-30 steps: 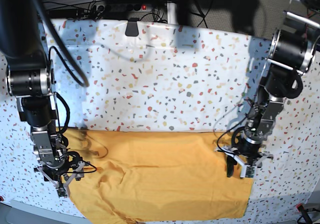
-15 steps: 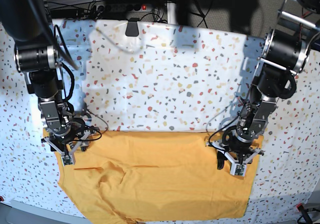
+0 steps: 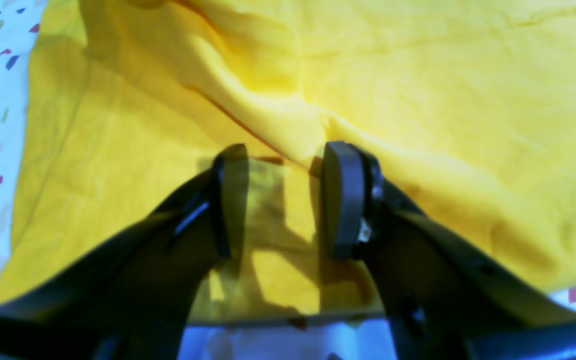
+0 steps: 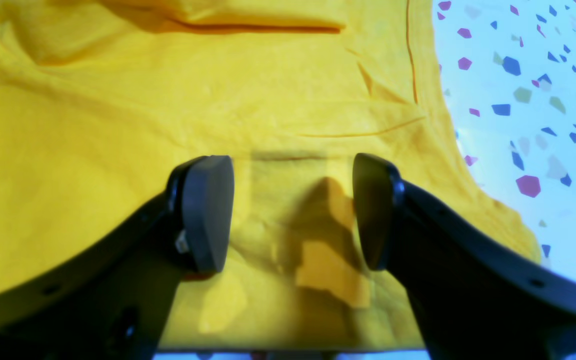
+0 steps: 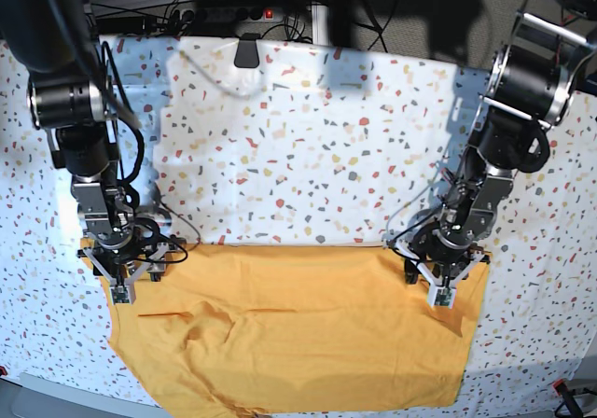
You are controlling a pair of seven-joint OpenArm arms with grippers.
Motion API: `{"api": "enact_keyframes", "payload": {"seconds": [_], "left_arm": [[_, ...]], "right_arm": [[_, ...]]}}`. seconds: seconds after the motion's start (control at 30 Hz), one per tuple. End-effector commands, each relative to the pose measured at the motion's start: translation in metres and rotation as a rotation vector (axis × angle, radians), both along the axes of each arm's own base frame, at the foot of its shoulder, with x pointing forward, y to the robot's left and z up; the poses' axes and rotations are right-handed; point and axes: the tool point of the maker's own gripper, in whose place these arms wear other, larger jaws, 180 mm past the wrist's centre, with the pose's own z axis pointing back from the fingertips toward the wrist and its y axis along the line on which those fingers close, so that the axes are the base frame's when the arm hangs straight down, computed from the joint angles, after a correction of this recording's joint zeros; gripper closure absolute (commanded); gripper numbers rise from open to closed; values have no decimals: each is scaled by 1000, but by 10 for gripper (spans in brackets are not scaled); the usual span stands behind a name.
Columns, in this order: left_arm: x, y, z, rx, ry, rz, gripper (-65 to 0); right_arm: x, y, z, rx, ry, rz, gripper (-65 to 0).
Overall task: Fold the T-shirt properly
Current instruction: 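Grasp the shirt edge with both grippers, then pull the shirt edge toward the robot with both grippers, flattening it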
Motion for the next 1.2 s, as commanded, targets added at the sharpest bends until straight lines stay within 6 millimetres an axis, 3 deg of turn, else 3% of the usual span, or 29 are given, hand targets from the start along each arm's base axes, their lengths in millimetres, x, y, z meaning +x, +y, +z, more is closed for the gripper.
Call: {"api": "enact_keyframes", "payload": {"seconds": [0.0,0.13,0.23,0.33,0.43,0.63,0.83,1.03,1.17], "left_arm": [[6,3,7,9,-1,3,-245],[8,3,8,11,3,2,-245],[-3,5,-9,41,109,0,-245],[-12,7,-19,84,190,-15,-245],[-11,11,-15,97,205,-15,-245],[-15,17,-18,109,232,-10,-245],[-43,15,-38,110,285,-30,-245],[-61,9,-26,126,273,-87,-245],[-61,6,-8,134,231,-114,-245]], "right_arm": [[3,-7,5,-19,27,-13,-378],[-4,-9,-4,-55,136,-16,-378],[-11,-12,-8,-82,222,-27,-378],[-14,-14,-6,-88,232,-28,-378],[-21,-13,-9,-53,240,-42,-378],[-50,-18,-33,-66,292,-36,-378],[-74,-22,-45,-91,307,-12,-378],[-84,-16,-45,-90,336,3,-378],[-85,-14,-44,-88,359,-1,-378]]}}
